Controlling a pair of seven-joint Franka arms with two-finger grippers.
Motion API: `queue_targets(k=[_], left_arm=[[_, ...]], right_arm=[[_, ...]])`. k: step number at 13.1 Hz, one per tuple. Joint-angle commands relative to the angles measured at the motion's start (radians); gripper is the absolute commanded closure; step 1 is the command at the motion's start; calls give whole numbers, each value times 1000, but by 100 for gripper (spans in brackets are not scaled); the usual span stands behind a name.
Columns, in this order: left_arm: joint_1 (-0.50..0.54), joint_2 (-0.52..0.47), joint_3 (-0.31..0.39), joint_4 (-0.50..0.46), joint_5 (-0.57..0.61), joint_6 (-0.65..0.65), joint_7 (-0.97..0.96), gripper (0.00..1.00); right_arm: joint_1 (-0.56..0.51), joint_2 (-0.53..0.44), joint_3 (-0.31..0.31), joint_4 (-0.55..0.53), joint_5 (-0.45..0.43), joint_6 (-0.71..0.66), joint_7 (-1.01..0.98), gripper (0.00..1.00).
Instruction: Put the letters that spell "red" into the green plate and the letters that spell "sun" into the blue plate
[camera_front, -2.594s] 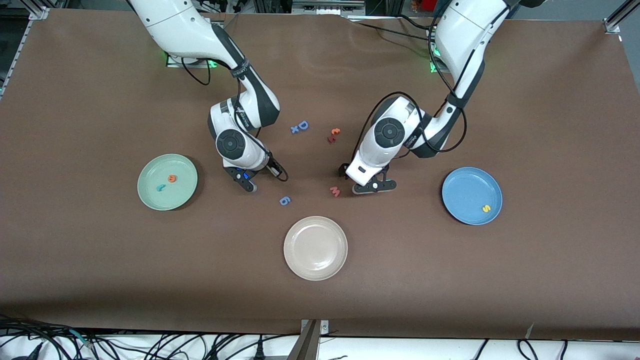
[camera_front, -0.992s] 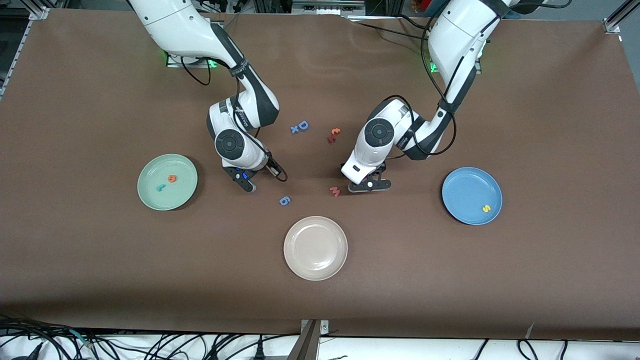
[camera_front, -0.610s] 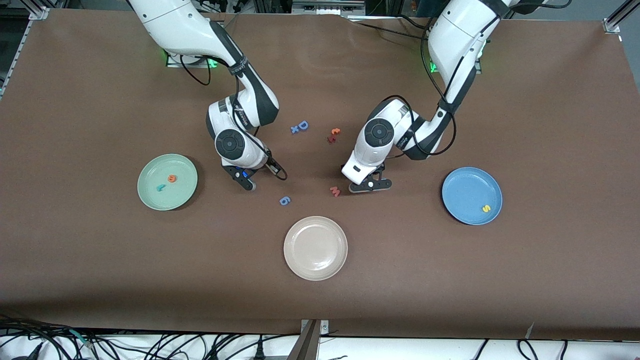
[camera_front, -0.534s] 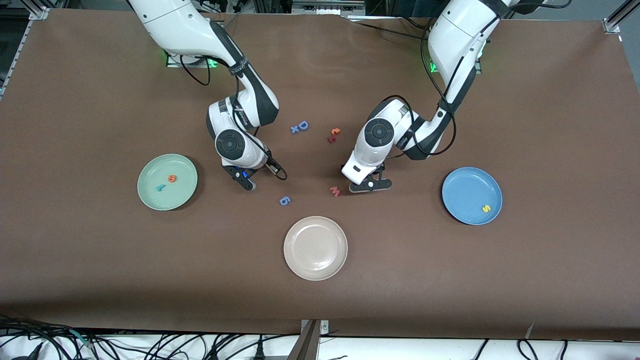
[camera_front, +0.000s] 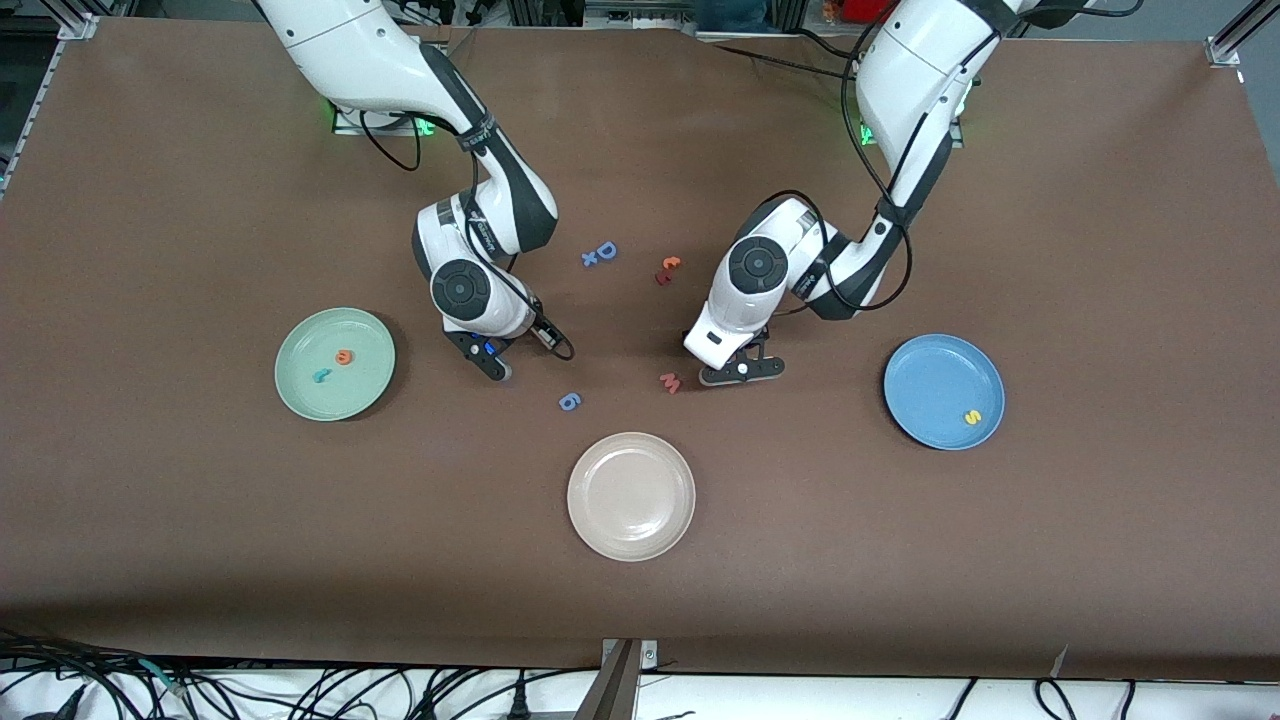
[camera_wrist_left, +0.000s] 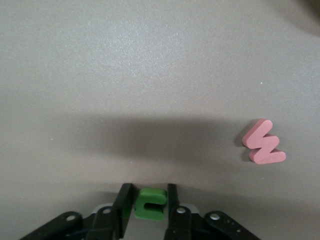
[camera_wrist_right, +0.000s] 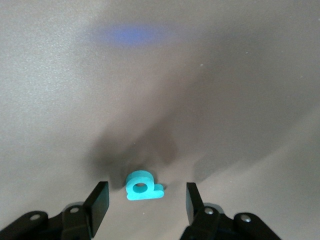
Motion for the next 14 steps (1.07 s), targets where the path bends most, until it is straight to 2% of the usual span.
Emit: queue_targets(k=[1, 4, 7, 8, 12, 13, 14], left_arm=[[-11, 5, 7, 13, 34, 2, -28, 71], [-11, 5, 7, 13, 34, 2, -28, 71], [-9, 5, 7, 15, 34, 2, -28, 77], [-6, 5, 7, 16, 34, 2, -24, 78], [24, -7, 9, 21, 36, -10, 1, 79], [35, -9, 10, 23, 36, -13, 40, 79], [61, -15, 10, 21, 36, -16, 85, 79]], right_arm=[[6, -14, -4, -12, -16, 0, 11, 30], [18, 15, -4, -24, -18, 67, 17, 31], [21, 21, -4, -26, -18, 76, 17, 32], [21, 21, -4, -29, -18, 76, 17, 36], [20, 19, -4, -30, -18, 76, 15, 86], [20, 19, -4, -30, -18, 76, 15, 92], [20, 19, -4, -30, -18, 75, 15, 92]])
